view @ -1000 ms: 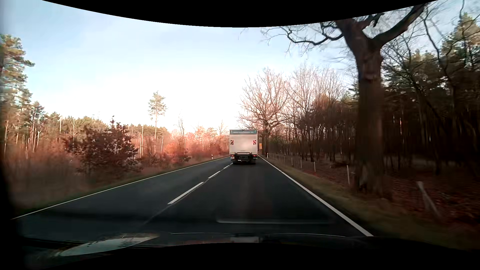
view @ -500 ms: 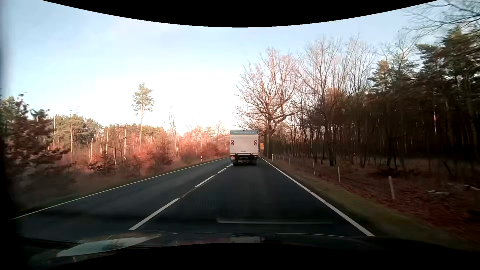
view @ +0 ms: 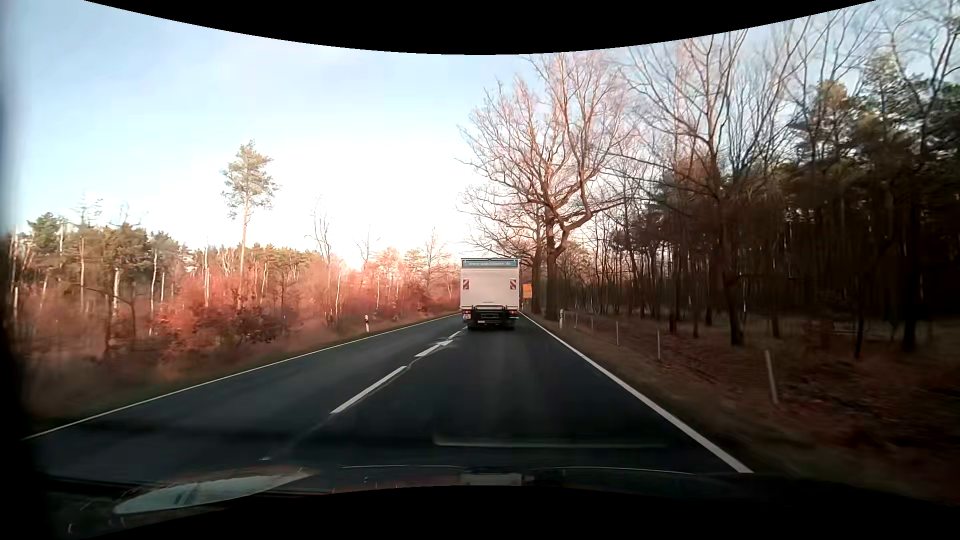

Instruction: Follow the waypoints while adhering to traffic rules and regulations

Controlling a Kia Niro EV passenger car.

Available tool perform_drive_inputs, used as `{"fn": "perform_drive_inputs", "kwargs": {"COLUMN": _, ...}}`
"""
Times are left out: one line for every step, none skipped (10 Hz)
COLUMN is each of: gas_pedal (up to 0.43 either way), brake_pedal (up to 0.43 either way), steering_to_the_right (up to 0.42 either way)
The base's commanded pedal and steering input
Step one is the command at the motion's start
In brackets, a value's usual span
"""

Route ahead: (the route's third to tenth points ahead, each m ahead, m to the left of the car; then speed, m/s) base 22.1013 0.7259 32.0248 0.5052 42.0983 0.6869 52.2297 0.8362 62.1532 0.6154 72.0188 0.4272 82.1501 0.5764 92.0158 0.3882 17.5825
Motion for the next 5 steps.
{"fn": "perform_drive_inputs", "kwargs": {"gas_pedal": 0.047, "brake_pedal": 0.000, "steering_to_the_right": -0.002}}
{"fn": "perform_drive_inputs", "kwargs": {"gas_pedal": 0.047, "brake_pedal": 0.000, "steering_to_the_right": -0.002}}
{"fn": "perform_drive_inputs", "kwargs": {"gas_pedal": 0.047, "brake_pedal": 0.000, "steering_to_the_right": -0.002}}
{"fn": "perform_drive_inputs", "kwargs": {"gas_pedal": 0.047, "brake_pedal": 0.000, "steering_to_the_right": -0.002}}
{"fn": "perform_drive_inputs", "kwargs": {"gas_pedal": 0.047, "brake_pedal": 0.000, "steering_to_the_right": -0.002}}
